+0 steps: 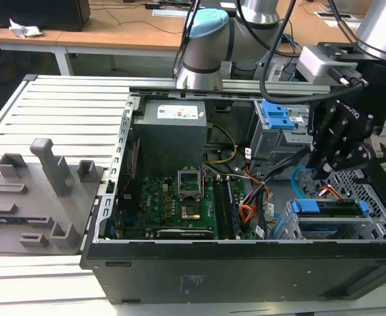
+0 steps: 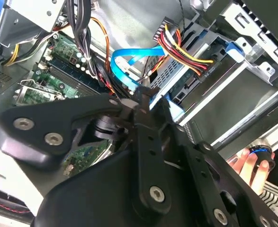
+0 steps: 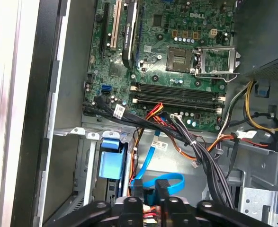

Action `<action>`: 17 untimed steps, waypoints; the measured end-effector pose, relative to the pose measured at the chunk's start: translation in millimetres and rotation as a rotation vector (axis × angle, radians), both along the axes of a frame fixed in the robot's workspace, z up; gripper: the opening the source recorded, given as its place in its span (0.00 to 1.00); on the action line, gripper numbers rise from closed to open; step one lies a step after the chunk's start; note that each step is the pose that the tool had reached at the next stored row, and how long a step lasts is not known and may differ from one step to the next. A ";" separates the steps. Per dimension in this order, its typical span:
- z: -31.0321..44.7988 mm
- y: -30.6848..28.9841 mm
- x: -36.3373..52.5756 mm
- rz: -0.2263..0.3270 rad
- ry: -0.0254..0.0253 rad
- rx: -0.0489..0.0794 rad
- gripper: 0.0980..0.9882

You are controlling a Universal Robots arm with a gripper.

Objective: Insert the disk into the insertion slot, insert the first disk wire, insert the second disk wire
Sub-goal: 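Insert the second disk wire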

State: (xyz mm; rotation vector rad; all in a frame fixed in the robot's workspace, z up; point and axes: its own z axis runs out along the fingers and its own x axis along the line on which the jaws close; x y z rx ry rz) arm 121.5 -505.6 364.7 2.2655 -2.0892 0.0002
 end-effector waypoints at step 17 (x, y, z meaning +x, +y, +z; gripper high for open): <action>-0.6 -0.5 0.6 0.000 0.0001 0.000 0.20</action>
